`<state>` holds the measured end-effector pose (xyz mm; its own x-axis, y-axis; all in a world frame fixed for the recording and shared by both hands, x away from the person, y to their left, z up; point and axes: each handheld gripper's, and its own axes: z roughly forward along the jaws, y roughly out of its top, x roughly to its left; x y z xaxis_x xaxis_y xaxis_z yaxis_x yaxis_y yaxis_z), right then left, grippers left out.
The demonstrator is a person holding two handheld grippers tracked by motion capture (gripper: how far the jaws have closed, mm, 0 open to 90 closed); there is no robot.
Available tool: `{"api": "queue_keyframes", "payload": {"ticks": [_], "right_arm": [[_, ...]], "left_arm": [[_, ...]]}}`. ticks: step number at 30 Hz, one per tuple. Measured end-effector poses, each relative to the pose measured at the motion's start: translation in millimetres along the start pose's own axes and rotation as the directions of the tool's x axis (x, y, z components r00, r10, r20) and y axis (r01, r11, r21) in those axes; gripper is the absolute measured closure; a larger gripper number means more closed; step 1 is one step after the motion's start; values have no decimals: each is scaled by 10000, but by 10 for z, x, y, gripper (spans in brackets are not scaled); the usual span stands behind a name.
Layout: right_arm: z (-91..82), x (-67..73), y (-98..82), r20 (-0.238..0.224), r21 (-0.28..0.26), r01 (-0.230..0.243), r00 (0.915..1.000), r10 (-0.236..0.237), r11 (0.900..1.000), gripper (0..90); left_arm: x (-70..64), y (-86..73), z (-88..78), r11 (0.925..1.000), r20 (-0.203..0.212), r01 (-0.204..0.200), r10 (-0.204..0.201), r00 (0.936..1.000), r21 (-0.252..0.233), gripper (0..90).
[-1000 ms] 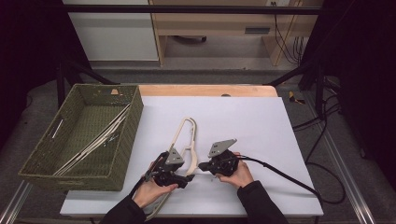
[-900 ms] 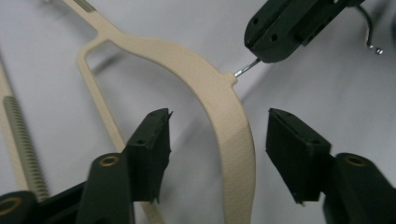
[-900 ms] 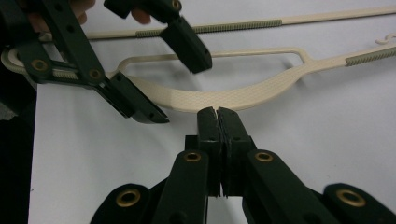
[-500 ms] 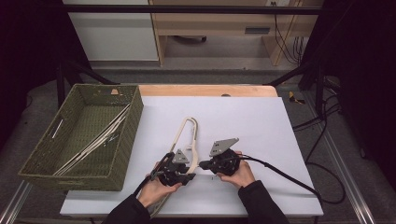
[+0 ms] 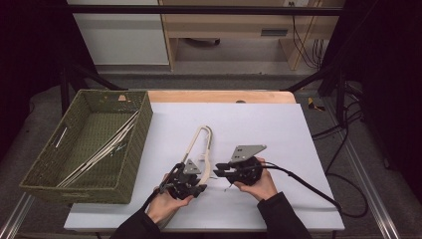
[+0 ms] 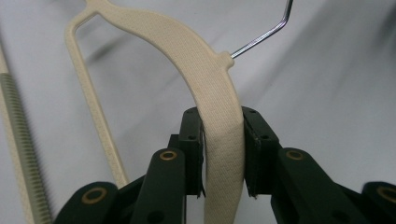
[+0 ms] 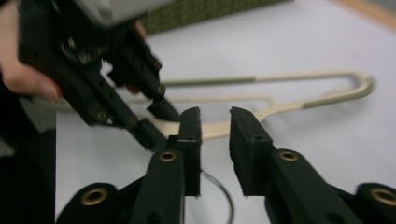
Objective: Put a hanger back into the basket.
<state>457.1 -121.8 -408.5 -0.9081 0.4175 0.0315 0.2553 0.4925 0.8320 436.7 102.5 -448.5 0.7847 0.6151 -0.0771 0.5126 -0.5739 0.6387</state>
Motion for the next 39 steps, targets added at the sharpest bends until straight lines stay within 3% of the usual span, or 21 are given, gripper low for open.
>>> {"api": "queue_keyframes", "payload": {"ticks": [3, 5, 9, 10, 17, 25, 32, 36, 37, 38, 39], "right_arm": [[-242, -12, 50, 610, -989, -51, 9981, 112, 9951, 623], [-400, -46, 38, 1115, -1583, -245, 9928, 426, 9871, 545], [-616, -163, -69, 1929, -2487, -817, 9723, 1320, 9651, 423], [-655, -195, -108, 2135, -2641, -998, 9639, 1590, 9593, 382], [-762, -269, -248, 2810, -2919, -1630, 9273, 2474, 9424, 198], [-869, -264, -336, 3073, -3115, -1945, 9056, 2923, 9301, 93], [-900, -265, -354, 3170, -3166, -2106, 8955, 3124, 9249, 69], [-902, -273, -363, 3204, -3145, -2123, 8937, 3140, 9252, 65], [-904, -272, -363, 3194, -3160, -2140, 8933, 3161, 9243, 64], [-915, -275, -366, 3182, -3161, -2103, 8952, 3122, 9251, 64], [-918, -274, -365, 3173, -3174, -2125, 8946, 3147, 9242, 64]], "left_arm": [[5, 5, -83, 9999, -10, 135, -135, 9999, -92, 729], [16, 5, -149, 9994, -63, 245, -247, 9997, -257, 733], [57, 1, -305, 9979, -246, 415, -428, 9988, -504, 742], [67, -2, -331, 9975, -281, 429, -445, 9986, -554, 745], [176, -29, -552, 9942, -437, 747, -783, 9960, -768, 760], [351, -54, -787, 9869, -972, 1007, -1134, 9888, -1263, 787], [505, -90, -925, 9736, -1647, 1551, -1828, 9693, -1677, 822], [562, -108, -965, 9664, -2133, 1834, -2204, 9518, -1803, 844], [562, -108, -965, 9664, -2133, 1834, -2204, 9518, -1803, 848], [580, -118, -977, 9619, -2259, 1981, -2387, 9444, -1883, 852], [586, -123, -983, 9598, -2312, 2044, -2467, 9411, -1922, 854]]}}
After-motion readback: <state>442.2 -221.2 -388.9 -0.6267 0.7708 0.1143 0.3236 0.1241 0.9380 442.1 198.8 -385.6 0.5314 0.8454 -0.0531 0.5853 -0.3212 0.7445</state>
